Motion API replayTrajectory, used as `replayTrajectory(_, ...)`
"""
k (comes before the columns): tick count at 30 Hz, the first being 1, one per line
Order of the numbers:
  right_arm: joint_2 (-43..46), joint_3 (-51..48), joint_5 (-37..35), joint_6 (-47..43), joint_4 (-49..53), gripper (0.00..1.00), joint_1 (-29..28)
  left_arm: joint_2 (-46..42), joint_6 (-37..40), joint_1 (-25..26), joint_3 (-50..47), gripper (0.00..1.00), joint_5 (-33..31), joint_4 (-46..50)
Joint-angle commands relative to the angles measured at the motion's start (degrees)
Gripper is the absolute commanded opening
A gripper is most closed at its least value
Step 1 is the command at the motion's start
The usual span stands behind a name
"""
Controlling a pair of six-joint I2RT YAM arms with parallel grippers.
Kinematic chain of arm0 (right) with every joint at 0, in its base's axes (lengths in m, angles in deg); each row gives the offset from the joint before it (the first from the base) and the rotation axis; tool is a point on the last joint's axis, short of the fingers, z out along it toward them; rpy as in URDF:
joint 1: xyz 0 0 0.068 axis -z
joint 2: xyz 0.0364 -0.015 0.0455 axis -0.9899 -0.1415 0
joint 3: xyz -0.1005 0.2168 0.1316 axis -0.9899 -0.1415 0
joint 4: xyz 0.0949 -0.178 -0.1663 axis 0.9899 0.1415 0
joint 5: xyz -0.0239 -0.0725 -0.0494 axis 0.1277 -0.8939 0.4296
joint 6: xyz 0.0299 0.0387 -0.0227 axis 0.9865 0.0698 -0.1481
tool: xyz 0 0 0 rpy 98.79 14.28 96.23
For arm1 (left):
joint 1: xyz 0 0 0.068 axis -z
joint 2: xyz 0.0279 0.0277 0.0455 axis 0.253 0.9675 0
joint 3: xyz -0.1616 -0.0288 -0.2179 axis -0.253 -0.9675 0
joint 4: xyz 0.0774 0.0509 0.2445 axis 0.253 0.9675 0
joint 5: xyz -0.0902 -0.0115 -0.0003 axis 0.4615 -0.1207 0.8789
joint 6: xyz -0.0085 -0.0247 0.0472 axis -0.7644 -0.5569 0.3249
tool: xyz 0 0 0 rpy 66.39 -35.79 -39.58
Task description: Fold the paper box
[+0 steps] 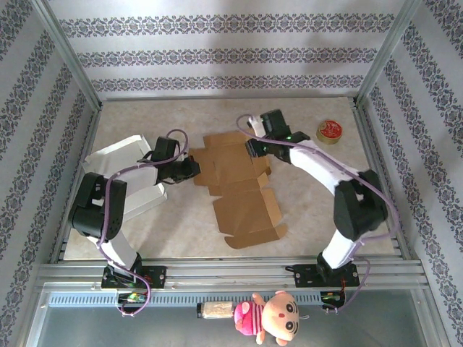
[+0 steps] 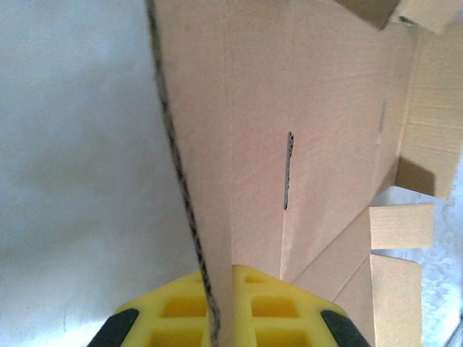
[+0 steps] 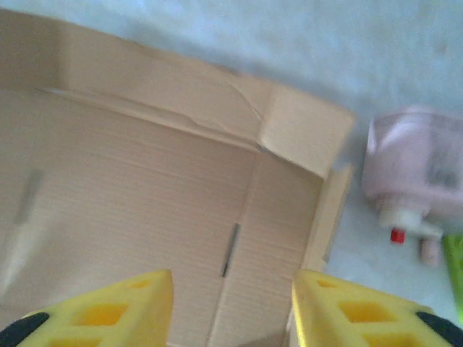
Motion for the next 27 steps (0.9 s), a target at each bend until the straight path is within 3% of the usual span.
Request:
replayTrajectory(1,6.1,-0.8,12.5,-6.5,-5.3,0.54,2.4,-4.8,14.3,1.0,3.0,0.0,-1.7,-3.2)
replayTrajectory(5,9.2,-3.8,20.5,-23.8,-12.6,0.57,3.0,-8.1,27.6,3.2,2.8,0.0,-1.2,-8.7)
replayTrajectory(8,9.2,-3.0,24.6,-36.2,-13.1,0.61,3.8,-9.8,32.9,3.6,0.7,0.0,-1.1,-13.5)
replayTrajectory(11,6.3,2.3,30.6,-43.9,-6.3,0.64,6.6,-11.5,37.0,3.6,-2.4,0.0,0.1,-19.4)
replayTrajectory(18,-1.4,11.0,29.5,-51.4,0.3,0.65,8.6,-12.6,46.2,3.6,-4.9,0.0,2.5,-21.8)
replayTrajectory(21,-4.8,16.3,28.9,-52.5,6.4,0.6,8.7,-12.7,47.4,3.6,-5.0,0.0,1.8,-21.4)
replayTrajectory(27,-7.2,17.2,31.6,-51.9,8.9,0.27,8.8,-12.7,47.4,3.6,-5.0,0.0,1.2,-22.7)
